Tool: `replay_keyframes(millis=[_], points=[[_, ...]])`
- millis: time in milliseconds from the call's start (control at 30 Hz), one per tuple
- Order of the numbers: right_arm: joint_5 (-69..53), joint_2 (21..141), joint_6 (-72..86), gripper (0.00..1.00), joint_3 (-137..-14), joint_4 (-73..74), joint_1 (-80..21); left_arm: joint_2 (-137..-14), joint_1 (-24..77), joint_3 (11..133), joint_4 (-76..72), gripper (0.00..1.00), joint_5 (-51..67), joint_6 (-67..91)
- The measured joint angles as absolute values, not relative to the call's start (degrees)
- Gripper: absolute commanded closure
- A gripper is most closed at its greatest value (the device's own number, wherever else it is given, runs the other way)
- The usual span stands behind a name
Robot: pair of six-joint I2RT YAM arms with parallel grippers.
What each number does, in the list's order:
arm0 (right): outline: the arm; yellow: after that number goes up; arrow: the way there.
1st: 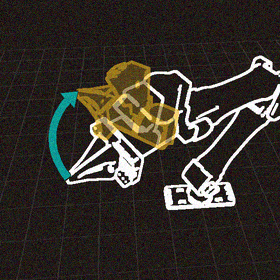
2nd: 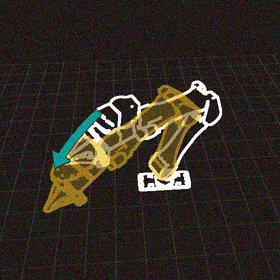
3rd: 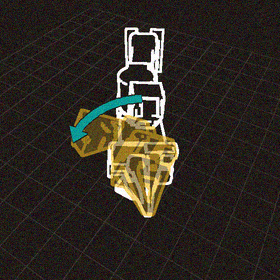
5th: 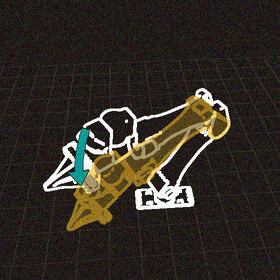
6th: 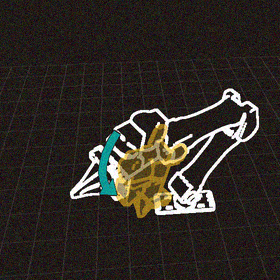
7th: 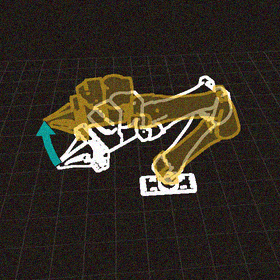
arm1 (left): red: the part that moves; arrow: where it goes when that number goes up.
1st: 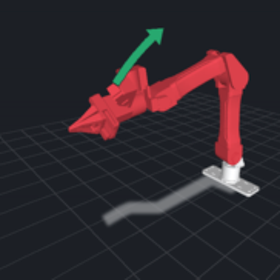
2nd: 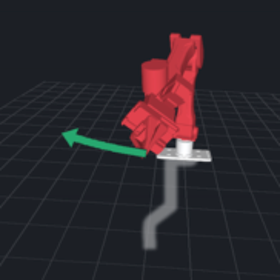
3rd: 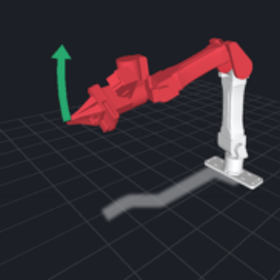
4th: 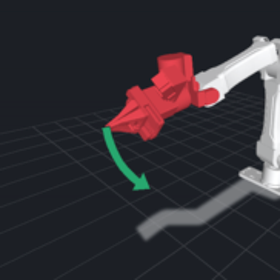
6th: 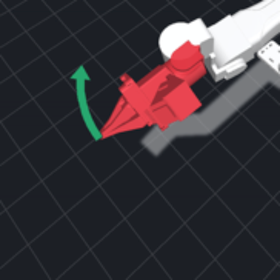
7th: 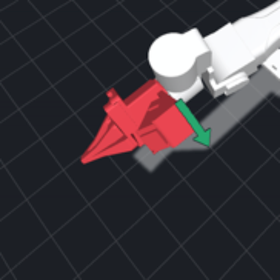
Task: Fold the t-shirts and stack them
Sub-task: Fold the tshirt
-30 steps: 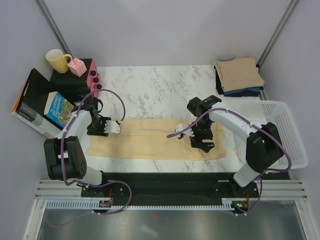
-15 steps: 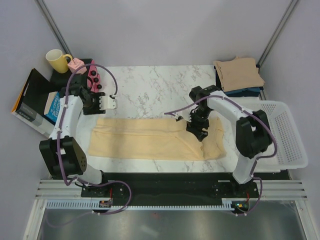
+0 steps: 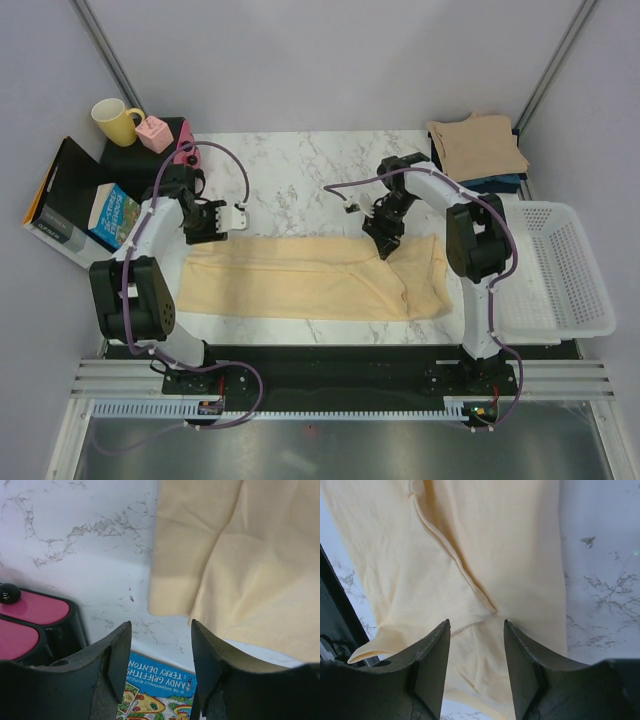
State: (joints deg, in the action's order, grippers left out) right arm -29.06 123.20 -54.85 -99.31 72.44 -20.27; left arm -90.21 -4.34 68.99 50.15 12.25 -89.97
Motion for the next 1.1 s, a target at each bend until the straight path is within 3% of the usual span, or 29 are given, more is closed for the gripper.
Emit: replay_keyframes(millis=[433, 567, 800, 1100], points=[[-30.17, 126.54, -57.25, 0.48, -100.55, 75.88, -21.98, -92.25, -2.76, 68.97, 47.83, 0.43, 12.12, -87.18], [-30.13, 126.87, -57.14, 0.56, -100.53, 75.5, -22.0, -92.25, -2.04, 68.77, 47.59, 0.43, 12.12, -86.28], [-28.84, 126.85, -56.62, 0.43, -99.7, 74.04, -22.02, -92.23, -1.21, 67.42, 47.4, 0.44, 12.12, -85.65], [-26.87, 126.17, -55.2, 0.44, -99.04, 71.0, -22.02, -92.03, -0.89, 66.54, 46.5, 0.45, 12.16, -84.03]])
